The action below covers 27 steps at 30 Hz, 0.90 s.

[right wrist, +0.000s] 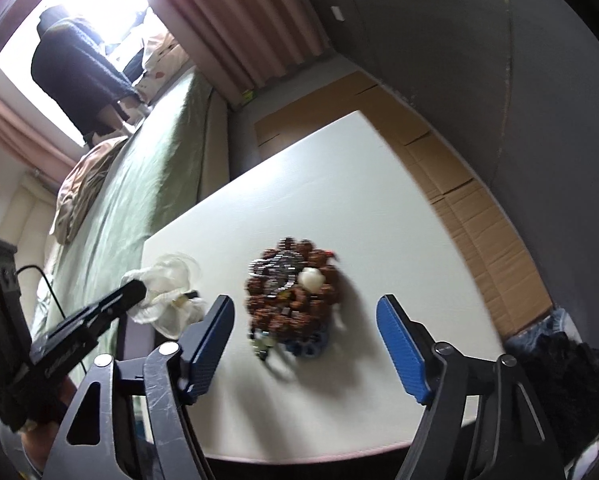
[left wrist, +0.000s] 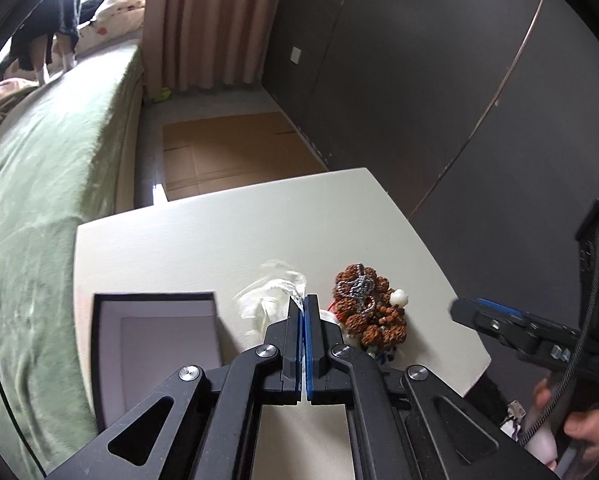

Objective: Organize jewelry
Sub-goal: 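Carry the white bag into the black box with the left gripper while the right gripper grasps jewelry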

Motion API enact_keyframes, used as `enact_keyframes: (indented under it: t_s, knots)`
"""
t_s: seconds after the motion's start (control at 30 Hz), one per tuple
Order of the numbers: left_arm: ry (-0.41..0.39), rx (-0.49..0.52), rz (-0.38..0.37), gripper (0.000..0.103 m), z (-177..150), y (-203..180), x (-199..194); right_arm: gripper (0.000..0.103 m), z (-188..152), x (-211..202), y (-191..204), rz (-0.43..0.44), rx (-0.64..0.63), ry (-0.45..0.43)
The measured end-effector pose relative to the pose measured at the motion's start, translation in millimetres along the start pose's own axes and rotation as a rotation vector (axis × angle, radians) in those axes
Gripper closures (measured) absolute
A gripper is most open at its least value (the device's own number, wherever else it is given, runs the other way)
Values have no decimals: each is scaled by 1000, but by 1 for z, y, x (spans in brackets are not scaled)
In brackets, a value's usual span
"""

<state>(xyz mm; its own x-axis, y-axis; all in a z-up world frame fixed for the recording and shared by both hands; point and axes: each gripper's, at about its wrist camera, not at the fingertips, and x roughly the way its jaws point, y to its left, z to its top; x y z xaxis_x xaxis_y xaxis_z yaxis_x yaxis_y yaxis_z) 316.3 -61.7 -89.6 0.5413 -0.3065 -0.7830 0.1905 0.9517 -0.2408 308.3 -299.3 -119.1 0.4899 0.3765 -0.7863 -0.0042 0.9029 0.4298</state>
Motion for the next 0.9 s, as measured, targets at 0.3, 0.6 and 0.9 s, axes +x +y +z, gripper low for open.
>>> enact_keyframes:
  t_s: [0.3,0.6,0.9]
  knots:
    - [-33,-38,4,103,-6,31,-24,53,15,52,17,3,48,118]
    - [-56,-101,12,103,-9,67,-35,63,26,77,17,-5,102,136]
    - [-71,-131,13,103,-10,87,-41,63,26,96,27,-53,88,157]
